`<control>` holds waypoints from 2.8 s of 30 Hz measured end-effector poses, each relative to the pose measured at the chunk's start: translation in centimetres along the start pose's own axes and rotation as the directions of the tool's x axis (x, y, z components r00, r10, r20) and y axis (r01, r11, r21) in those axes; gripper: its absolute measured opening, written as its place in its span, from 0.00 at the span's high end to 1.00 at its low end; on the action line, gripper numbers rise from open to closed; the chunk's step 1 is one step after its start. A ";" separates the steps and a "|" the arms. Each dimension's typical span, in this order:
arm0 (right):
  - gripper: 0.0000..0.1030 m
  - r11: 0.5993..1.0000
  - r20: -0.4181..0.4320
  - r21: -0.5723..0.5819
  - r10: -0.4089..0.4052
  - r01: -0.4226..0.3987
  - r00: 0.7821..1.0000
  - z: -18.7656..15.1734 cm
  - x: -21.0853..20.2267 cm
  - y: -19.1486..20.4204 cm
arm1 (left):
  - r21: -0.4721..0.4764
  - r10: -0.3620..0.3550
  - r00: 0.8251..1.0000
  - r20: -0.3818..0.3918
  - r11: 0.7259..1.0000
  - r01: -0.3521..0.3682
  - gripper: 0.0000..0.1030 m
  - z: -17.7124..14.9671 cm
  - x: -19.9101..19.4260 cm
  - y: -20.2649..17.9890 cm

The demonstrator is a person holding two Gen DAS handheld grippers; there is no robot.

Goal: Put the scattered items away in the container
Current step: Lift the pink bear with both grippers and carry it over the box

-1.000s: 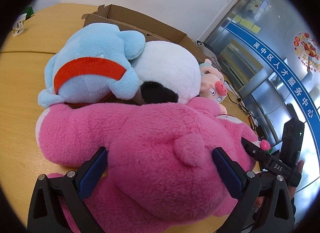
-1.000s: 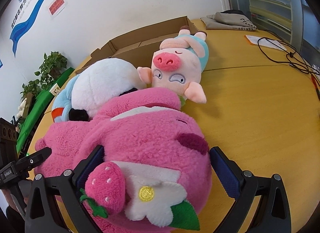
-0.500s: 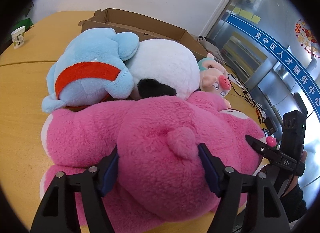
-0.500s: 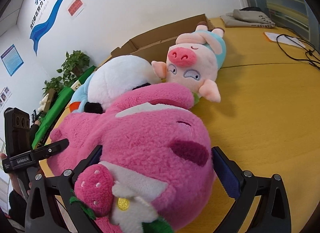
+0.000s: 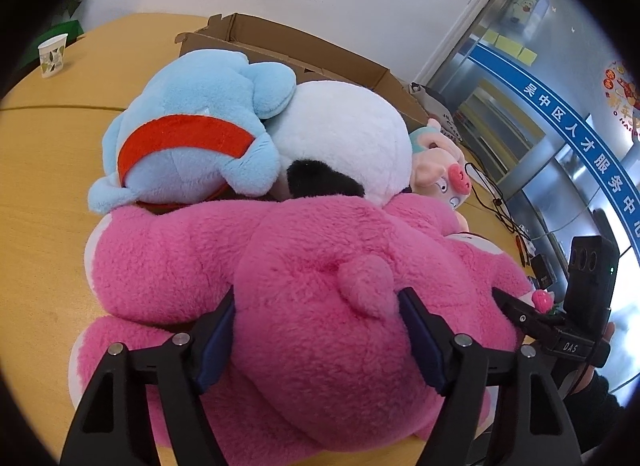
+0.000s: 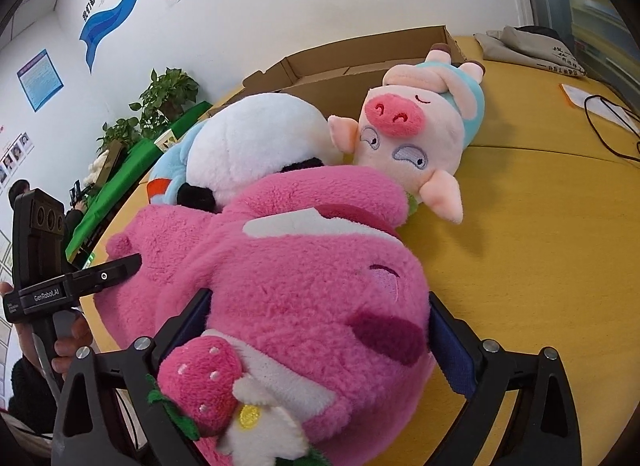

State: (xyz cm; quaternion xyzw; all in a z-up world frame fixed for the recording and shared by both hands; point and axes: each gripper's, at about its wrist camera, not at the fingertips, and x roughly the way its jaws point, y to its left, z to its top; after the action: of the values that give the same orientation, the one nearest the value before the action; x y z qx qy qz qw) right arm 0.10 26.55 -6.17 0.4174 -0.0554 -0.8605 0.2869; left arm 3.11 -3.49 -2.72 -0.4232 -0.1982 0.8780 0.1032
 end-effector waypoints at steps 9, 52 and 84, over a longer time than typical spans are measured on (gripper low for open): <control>0.17 0.999 0.058 -0.043 0.007 -0.005 0.998 -0.9 -2.0 1.3 | 0.016 0.060 0.996 0.063 0.998 -0.061 0.55 -1.2 -2.3 -1.6; 0.25 0.986 0.441 -0.124 -0.042 0.108 0.896 21.4 -13.0 9.0 | 0.382 -0.118 0.937 0.328 0.924 -0.018 0.73 24.7 -12.4 -8.9; 0.25 0.986 0.220 0.051 -0.167 0.160 0.961 41.4 16.7 -11.3 | 0.288 -0.011 1.000 0.017 0.958 0.006 0.84 43.7 25.8 0.1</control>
State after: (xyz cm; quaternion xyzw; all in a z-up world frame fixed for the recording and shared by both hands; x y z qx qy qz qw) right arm -44.19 20.94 5.27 0.3259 -0.0668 -0.9216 0.1998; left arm -47.12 -6.00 3.68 -0.3949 -0.0712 0.9008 0.1657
